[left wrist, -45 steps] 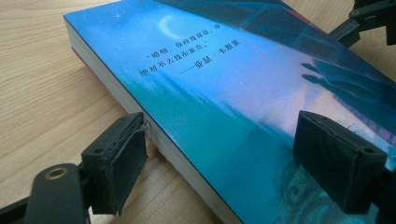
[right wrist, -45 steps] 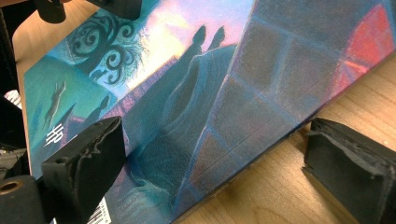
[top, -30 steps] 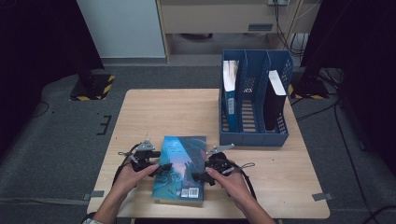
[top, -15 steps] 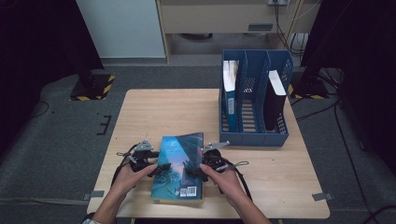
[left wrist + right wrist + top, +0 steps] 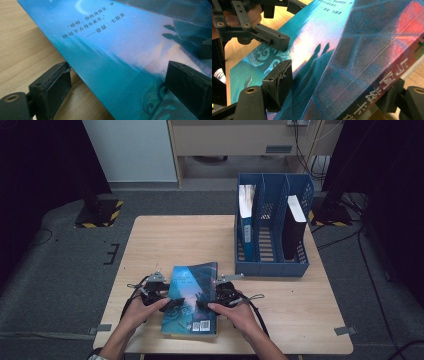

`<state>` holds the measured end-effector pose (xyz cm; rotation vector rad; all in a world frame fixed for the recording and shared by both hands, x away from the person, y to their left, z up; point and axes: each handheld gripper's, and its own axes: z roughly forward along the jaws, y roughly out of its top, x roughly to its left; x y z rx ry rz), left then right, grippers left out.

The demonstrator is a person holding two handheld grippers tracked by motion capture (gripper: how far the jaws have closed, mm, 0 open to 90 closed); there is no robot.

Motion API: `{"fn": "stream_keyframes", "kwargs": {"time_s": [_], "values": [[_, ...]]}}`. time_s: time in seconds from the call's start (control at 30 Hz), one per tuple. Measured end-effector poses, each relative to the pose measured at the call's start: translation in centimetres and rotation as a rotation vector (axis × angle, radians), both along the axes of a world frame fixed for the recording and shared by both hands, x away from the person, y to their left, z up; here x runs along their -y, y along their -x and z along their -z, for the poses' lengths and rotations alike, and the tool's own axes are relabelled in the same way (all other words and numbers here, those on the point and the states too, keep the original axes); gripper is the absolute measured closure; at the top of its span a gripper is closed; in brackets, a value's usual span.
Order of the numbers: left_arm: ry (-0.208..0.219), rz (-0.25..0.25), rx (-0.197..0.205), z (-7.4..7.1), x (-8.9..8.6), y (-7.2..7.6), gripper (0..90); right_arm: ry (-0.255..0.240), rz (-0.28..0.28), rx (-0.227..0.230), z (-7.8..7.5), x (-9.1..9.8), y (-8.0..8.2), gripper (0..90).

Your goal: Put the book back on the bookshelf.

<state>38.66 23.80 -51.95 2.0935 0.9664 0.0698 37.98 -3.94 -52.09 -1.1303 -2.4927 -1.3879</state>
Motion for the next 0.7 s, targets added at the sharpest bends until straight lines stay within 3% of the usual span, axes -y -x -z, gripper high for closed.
{"fn": "stream_keyframes", "kwargs": {"time_s": [0.33,0.7], "values": [[0.035,0.016,-0.072,0.48,-0.09,-0.39,3.4,0.000,-0.005,0.000,0.01,0.00,-0.02,26.1],[0.040,0.033,-0.083,0.68,0.04,-0.53,0.0,0.006,-0.008,0.006,-0.01,-0.05,0.00,26.1]]}}
